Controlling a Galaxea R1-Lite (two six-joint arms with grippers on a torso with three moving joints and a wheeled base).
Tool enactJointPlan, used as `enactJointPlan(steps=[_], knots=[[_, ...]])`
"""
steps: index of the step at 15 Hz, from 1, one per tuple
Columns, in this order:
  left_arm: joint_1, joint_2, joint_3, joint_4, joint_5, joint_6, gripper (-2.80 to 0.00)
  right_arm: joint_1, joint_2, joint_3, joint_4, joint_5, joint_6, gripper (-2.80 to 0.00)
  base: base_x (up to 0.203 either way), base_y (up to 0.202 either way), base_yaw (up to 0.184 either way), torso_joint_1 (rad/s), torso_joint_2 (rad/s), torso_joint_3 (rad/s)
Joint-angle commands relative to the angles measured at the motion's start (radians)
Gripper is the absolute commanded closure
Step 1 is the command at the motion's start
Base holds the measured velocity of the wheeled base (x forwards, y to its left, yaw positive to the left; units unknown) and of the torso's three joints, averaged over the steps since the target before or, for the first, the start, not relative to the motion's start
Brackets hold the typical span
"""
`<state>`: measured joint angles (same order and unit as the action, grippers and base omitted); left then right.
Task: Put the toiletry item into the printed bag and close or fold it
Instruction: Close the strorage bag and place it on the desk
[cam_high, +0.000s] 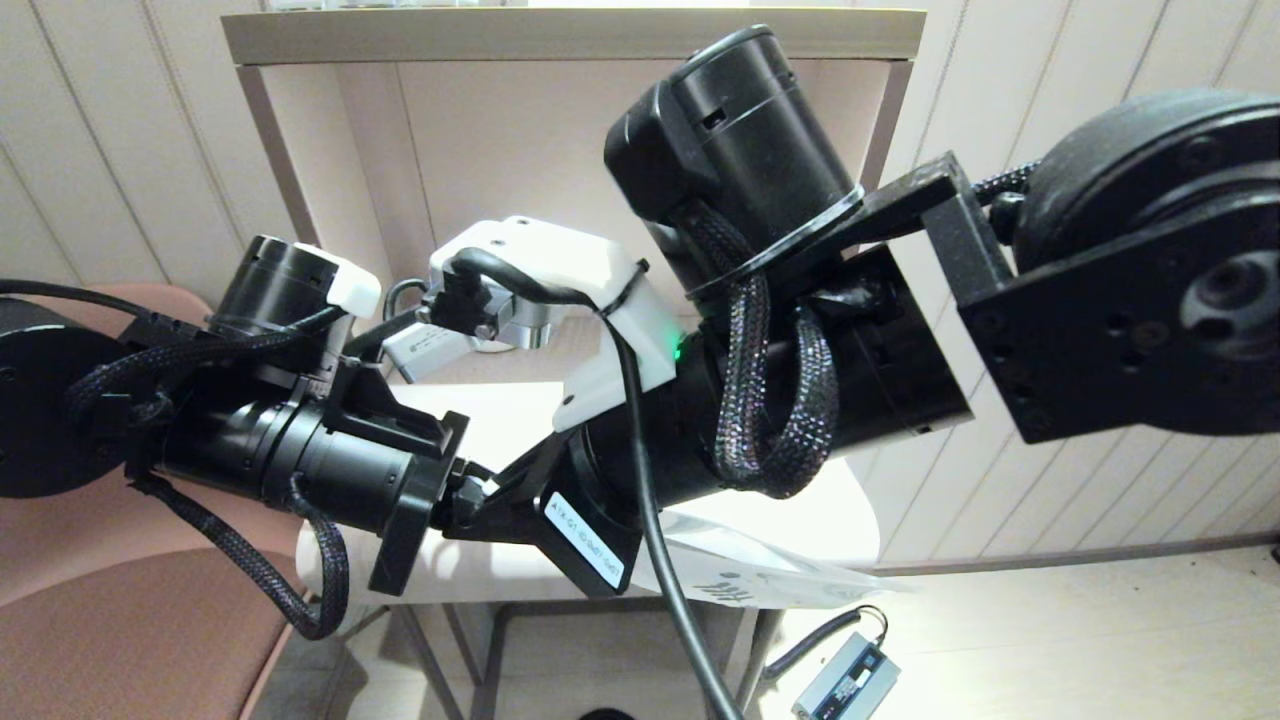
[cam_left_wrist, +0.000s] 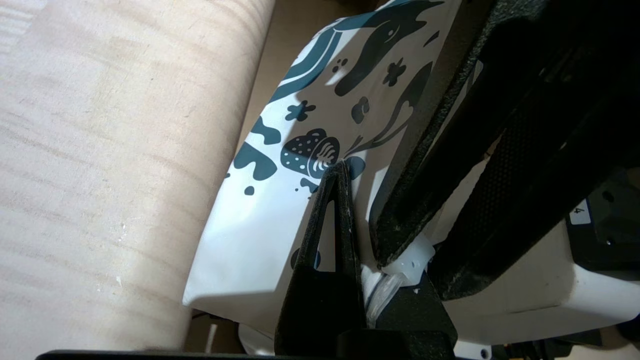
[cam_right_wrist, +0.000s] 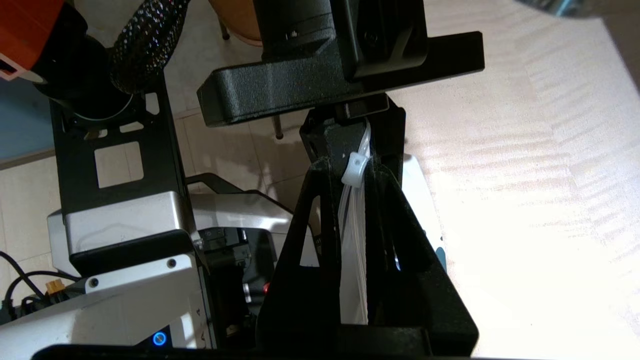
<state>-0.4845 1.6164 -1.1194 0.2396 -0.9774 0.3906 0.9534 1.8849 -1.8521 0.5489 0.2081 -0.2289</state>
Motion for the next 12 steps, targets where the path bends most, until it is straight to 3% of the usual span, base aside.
enactJointPlan(steps=[1, 12], knots=[[0.001, -0.001, 0.0, 0.0, -0.006, 0.002, 0.0, -0.009, -0.022, 0.029, 0.009, 0.001, -0.007, 0.0, 0.0, 0.0, 0.0, 0.0, 0.0, 0.0], [-0.009, 0.0, 0.003, 0.0, -0.006, 0.004, 0.0, -0.027, -0.05, 0.059, 0.003, 0.001, -0.017, 0.0, 0.0, 0.0, 0.0, 0.0, 0.0, 0.0]])
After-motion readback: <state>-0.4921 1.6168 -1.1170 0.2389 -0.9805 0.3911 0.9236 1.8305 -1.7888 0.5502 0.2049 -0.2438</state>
